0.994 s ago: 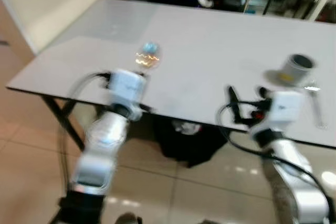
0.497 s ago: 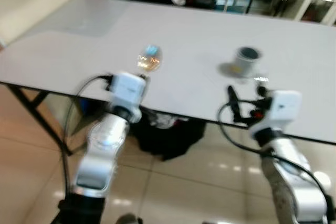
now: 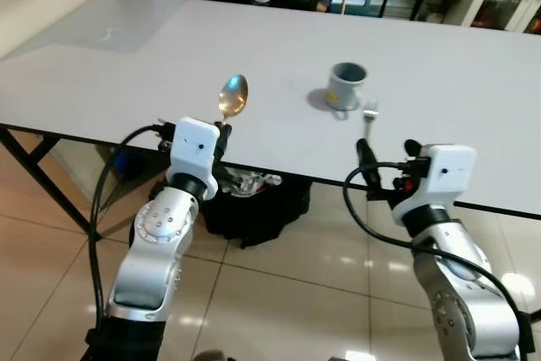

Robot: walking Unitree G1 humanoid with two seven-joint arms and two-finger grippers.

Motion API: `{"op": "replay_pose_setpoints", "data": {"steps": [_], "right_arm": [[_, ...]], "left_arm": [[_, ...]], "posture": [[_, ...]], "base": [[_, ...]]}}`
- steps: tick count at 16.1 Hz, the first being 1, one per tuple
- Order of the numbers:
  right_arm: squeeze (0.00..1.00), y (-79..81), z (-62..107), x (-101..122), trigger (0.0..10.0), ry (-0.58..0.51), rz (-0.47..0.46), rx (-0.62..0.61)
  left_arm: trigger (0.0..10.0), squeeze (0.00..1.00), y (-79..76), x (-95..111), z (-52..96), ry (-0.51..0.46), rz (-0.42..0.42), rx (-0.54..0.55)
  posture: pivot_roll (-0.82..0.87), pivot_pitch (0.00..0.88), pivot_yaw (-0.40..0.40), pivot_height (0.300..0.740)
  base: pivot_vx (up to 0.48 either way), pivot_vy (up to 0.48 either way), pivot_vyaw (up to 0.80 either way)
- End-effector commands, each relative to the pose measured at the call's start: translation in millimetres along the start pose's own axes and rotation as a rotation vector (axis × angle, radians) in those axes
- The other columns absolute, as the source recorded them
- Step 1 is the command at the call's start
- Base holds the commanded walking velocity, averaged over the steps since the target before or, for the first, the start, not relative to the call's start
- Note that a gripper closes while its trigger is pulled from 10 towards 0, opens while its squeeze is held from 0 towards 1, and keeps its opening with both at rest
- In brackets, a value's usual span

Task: Setting the table

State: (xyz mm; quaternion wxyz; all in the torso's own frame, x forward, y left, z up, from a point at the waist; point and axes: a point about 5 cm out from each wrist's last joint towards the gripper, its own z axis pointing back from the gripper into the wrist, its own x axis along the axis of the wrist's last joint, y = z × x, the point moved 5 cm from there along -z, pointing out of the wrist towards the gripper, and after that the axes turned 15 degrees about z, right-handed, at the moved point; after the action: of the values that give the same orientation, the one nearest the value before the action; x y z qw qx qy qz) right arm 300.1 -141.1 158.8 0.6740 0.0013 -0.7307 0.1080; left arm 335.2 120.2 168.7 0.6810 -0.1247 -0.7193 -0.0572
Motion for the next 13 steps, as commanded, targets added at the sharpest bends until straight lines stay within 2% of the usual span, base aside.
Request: {"op": "replay_pose_setpoints", "data": {"steps": [1, 5, 8, 12, 13], "right_arm": [[0.00, 6.8, -2.1, 5, 10.0, -0.010, 0.000, 0.032], [0.00, 8.5, -0.8, 1, 10.0, 0.003, -0.001, 0.042], [0.00, 12.1, -1.9, 3, 10.0, -0.004, -0.005, 0.055], [0.00, 8.9, -1.2, 2, 10.0, -0.001, -0.011, 0.049], [0.00, 11.1, -1.1, 3, 10.0, -0.001, -0.017, 0.053]], "left_arm": [[10.0, 0.00, 5.9, 5, 1.8, -0.010, 0.001, 0.017], [10.0, 0.00, 10.4, 5, 11.9, -0.002, 0.004, 0.027], [10.0, 0.00, 13.8, 7, 11.3, -0.002, 0.000, 0.035], [10.0, 0.00, 7.5, 7, 10.9, 0.003, 0.004, 0.017], [10.0, 0.00, 10.7, 6, 9.6, 0.006, 0.001, 0.021]], "posture": [[0.04, 0.056, 0.002, 0.740], [0.05, 0.071, -0.008, 0.740], [0.05, 0.075, -0.006, 0.740], [0.05, 0.077, -0.005, 0.740], [0.04, 0.079, -0.003, 0.740]], "base": [[0.334, 0.000, 0.00], [0.413, 0.000, 0.00], [0.480, 0.000, 0.00], [0.480, 0.000, 0.00], [0.480, 0.000, -0.80]]}}
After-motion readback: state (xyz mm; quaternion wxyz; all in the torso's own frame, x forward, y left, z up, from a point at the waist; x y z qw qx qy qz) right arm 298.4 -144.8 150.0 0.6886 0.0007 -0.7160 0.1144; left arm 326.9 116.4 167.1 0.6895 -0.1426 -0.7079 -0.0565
